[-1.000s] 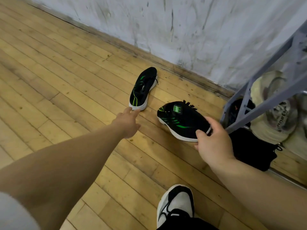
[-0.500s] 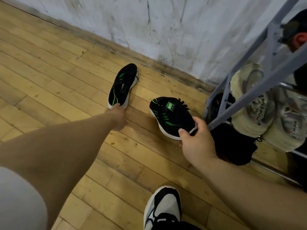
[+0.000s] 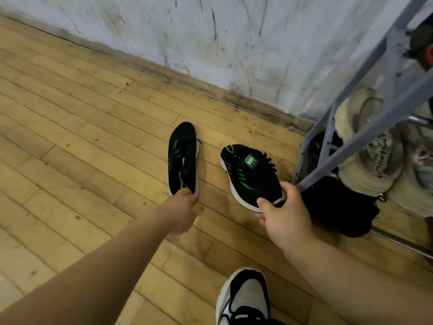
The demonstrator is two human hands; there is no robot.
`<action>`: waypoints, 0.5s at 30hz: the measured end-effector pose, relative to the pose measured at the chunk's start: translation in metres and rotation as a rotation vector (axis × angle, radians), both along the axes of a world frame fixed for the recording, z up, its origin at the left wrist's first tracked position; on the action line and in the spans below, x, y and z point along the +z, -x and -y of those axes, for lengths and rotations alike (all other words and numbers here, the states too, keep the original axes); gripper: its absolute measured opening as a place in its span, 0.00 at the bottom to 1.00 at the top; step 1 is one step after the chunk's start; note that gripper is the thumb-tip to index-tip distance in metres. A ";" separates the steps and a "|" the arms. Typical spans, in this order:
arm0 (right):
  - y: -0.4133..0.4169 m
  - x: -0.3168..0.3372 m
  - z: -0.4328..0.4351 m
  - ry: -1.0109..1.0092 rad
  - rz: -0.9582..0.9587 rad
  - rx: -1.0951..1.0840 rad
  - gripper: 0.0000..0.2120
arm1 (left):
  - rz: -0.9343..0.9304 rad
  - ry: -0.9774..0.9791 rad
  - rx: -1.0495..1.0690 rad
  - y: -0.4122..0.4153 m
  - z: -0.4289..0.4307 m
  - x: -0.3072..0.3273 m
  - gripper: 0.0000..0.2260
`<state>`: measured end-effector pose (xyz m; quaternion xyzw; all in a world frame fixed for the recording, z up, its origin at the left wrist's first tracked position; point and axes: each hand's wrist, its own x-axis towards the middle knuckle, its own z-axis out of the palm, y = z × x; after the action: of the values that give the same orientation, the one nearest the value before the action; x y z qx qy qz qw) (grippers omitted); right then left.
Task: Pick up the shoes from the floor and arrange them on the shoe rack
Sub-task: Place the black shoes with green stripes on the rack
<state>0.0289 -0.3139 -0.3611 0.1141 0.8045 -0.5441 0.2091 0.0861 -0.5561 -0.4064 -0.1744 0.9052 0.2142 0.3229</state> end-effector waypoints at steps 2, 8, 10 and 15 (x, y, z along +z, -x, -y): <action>-0.003 0.000 0.000 -0.001 0.017 0.006 0.29 | 0.016 -0.003 -0.027 -0.026 -0.018 0.005 0.22; -0.008 0.005 0.003 0.006 0.032 0.009 0.30 | -0.107 0.153 0.207 -0.025 -0.026 0.007 0.36; -0.010 0.007 0.004 0.012 0.031 0.013 0.29 | -0.072 0.105 0.229 -0.018 -0.027 -0.006 0.39; -0.015 0.005 -0.007 -0.014 0.008 0.050 0.29 | -0.164 0.146 0.316 -0.024 -0.042 -0.031 0.38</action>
<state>0.0435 -0.3069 -0.3562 0.0974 0.8100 -0.5327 0.2251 0.1099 -0.5138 -0.4371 -0.3194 0.9030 0.2096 0.1968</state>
